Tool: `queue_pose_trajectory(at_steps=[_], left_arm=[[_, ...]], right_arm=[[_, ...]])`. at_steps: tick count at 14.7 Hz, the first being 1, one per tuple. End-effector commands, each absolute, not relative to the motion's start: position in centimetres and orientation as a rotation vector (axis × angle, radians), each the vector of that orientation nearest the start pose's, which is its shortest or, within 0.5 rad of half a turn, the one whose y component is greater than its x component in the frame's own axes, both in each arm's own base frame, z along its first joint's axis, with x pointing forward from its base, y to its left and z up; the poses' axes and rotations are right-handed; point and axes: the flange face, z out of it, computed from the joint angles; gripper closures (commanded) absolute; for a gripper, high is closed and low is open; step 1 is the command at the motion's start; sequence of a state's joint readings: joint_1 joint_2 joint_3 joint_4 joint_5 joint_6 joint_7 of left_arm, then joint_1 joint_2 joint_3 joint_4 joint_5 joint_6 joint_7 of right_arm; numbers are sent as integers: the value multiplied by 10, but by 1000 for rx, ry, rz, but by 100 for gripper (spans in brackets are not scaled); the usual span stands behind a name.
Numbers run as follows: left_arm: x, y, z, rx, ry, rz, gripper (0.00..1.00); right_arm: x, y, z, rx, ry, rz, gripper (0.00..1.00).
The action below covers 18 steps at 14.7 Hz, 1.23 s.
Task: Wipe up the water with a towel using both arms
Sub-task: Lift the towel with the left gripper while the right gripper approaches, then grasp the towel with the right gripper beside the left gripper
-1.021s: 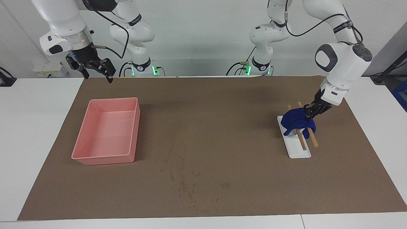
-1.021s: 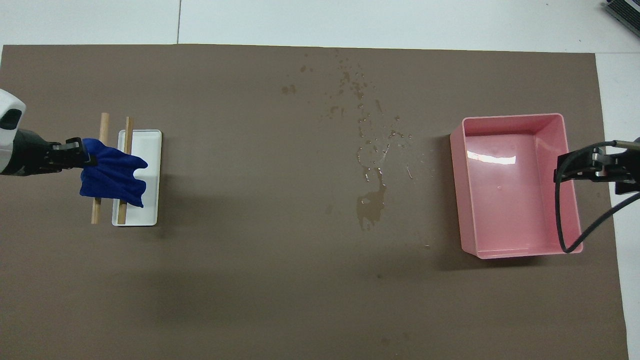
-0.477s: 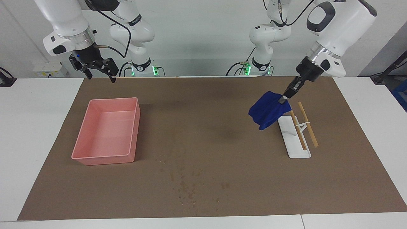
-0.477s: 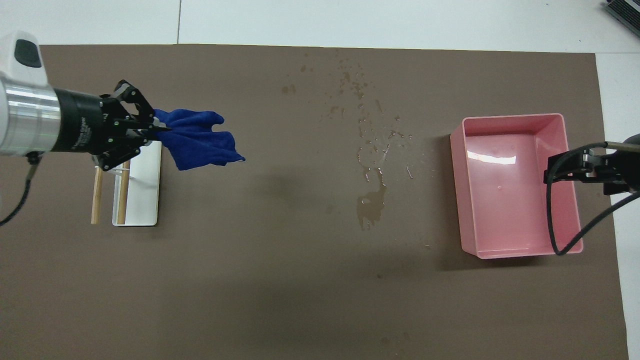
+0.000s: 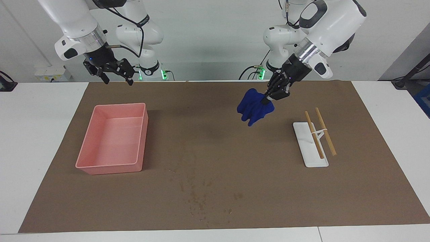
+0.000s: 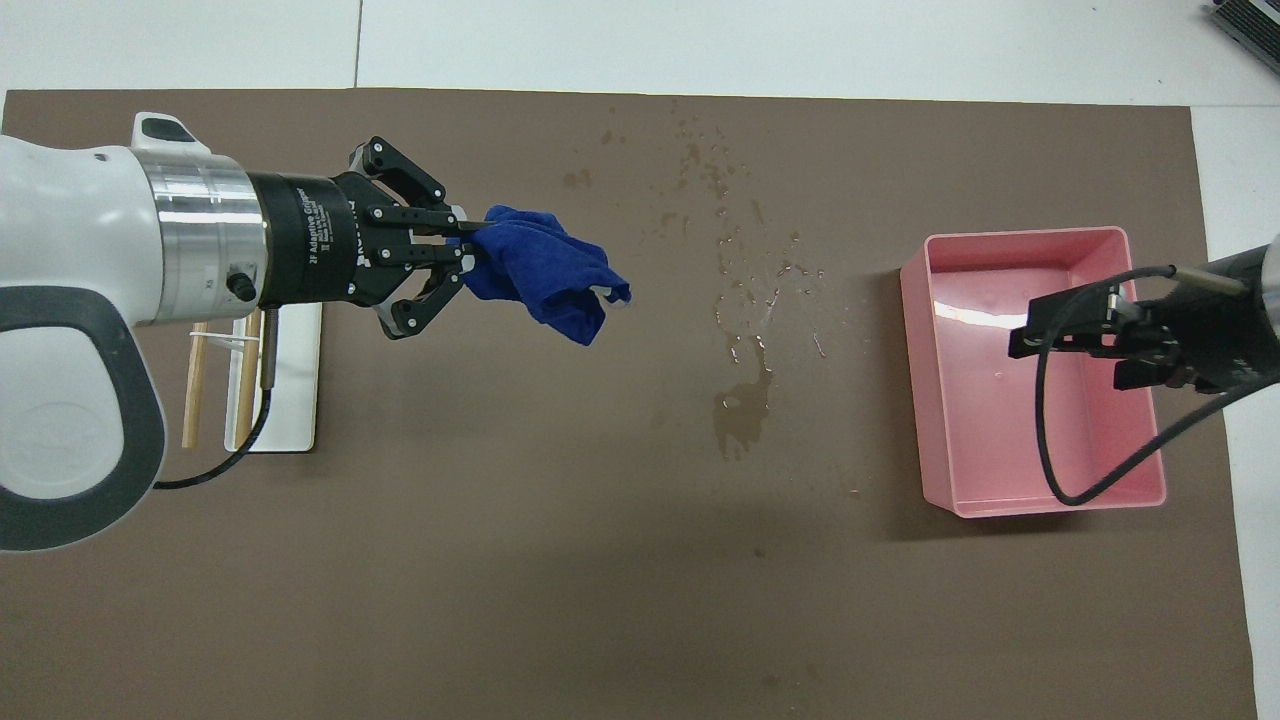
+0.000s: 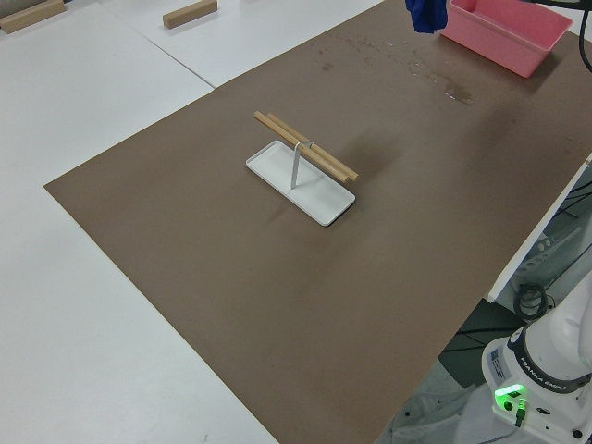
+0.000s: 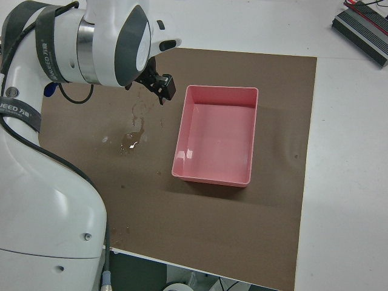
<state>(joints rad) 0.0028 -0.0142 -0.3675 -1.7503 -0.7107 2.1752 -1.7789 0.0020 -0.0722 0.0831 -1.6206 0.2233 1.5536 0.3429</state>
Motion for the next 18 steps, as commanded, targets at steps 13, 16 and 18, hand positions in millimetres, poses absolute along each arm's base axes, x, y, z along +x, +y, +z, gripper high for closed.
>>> queue_pose_trajectory(at_steps=[13, 16, 18], left_arm=[[503, -325, 613, 1361, 1897, -609, 100], [497, -334, 617, 1352, 1897, -623, 100], [493, -336, 621, 1355, 1889, -623, 100]], right_arm=[[556, 200, 630, -2394, 1016, 78, 9], [570, 206, 613, -2179, 1306, 239, 12], [575, 216, 598, -2094, 1447, 301, 15]])
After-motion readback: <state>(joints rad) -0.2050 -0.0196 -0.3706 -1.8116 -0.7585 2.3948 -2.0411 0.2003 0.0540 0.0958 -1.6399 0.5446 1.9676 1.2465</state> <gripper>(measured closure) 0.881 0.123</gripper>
